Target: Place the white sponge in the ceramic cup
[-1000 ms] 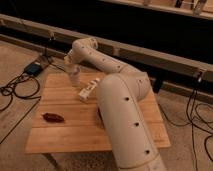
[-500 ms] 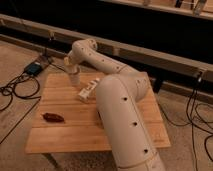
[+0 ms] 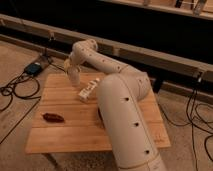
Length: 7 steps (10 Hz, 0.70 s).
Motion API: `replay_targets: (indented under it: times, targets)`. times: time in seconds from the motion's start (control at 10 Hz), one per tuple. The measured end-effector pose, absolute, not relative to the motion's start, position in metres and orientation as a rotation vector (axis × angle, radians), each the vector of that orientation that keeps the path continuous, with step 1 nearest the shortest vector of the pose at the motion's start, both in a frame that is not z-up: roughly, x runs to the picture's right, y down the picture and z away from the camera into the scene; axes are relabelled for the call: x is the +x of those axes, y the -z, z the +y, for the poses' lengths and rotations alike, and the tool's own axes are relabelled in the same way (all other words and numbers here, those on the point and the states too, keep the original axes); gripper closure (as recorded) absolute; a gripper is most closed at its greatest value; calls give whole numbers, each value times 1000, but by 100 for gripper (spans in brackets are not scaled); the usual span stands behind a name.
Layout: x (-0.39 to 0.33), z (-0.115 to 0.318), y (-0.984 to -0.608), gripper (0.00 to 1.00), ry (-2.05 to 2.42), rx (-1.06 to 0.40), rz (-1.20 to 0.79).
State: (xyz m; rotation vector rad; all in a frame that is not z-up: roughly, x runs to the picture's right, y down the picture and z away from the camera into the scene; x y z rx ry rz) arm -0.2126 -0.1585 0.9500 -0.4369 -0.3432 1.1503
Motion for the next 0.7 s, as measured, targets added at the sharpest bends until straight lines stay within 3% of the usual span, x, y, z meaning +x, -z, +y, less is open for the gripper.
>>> replay_targets:
  times: [0.7]
  targets:
    - [-208, -160, -947, 20, -1158, -432, -339]
